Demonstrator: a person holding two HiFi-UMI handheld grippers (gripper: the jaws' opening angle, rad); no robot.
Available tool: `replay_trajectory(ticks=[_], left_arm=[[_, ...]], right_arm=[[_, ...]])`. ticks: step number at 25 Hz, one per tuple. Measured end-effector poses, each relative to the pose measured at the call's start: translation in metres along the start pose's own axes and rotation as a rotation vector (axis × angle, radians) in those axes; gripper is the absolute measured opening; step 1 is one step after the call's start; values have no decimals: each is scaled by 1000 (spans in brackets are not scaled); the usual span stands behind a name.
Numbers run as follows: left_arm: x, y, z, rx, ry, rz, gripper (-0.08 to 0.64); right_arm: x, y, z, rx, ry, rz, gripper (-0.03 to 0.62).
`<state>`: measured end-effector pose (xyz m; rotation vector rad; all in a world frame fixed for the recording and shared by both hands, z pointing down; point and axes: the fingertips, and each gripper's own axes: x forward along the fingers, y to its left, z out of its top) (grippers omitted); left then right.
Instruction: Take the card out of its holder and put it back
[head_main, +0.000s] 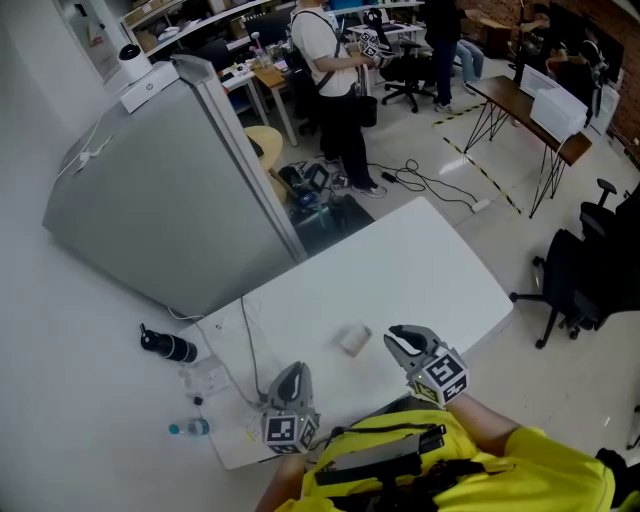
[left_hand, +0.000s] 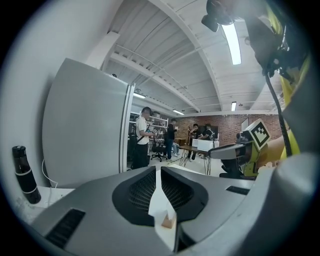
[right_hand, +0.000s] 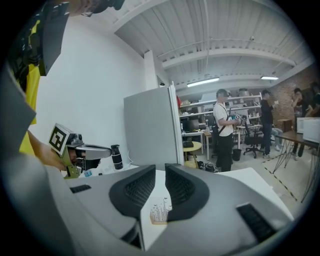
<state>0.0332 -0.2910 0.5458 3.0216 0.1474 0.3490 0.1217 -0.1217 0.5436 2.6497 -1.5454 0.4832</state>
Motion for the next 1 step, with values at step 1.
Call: replay_trajectory(ticks=[1], left_arm=[[0,0,-3,-1,5,-4,28]], right_arm=[[1,2,0,-5,-3,0,67]])
